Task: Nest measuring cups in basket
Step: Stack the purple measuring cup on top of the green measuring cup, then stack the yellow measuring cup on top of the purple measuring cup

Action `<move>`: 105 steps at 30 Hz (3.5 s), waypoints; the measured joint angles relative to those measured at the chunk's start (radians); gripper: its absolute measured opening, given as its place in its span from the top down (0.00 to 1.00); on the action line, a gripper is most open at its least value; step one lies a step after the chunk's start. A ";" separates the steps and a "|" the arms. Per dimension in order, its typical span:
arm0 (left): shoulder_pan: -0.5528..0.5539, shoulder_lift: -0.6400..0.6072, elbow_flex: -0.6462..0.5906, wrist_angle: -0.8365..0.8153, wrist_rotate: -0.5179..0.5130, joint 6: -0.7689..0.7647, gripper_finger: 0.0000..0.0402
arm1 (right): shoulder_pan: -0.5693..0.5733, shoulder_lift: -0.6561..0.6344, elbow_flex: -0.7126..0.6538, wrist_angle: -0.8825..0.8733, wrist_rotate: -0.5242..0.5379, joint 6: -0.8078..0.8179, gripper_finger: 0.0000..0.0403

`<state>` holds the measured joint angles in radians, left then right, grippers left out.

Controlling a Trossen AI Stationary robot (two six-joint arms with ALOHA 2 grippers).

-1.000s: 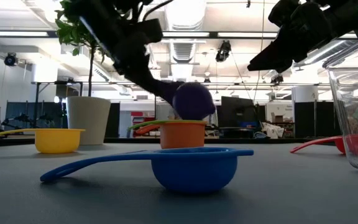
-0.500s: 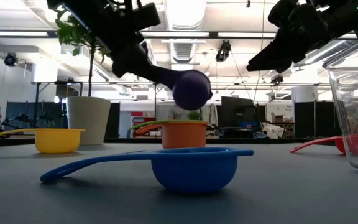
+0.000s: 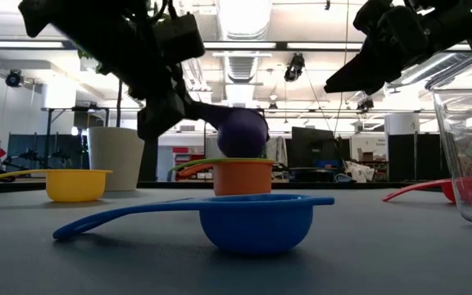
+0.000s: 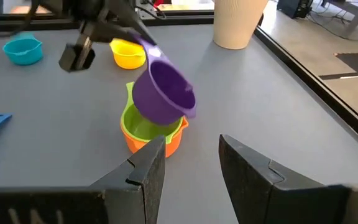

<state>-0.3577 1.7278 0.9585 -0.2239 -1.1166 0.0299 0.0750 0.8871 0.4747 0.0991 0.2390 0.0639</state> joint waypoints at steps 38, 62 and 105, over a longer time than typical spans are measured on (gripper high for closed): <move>0.018 -0.179 0.110 -0.543 0.574 -0.539 0.29 | 0.000 0.000 -0.006 0.011 -0.001 0.014 0.65; 0.035 -0.797 -0.491 -0.533 0.740 -1.265 0.32 | 0.001 0.000 -0.006 0.046 -0.002 0.021 0.65; 0.151 -0.527 -0.011 -0.753 0.654 -0.790 0.99 | 0.001 0.000 -0.006 0.048 0.024 0.006 0.65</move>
<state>-0.2071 1.2011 0.9470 -0.9766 -0.4629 -0.7597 0.0757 0.8871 0.4686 0.1469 0.2626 0.0696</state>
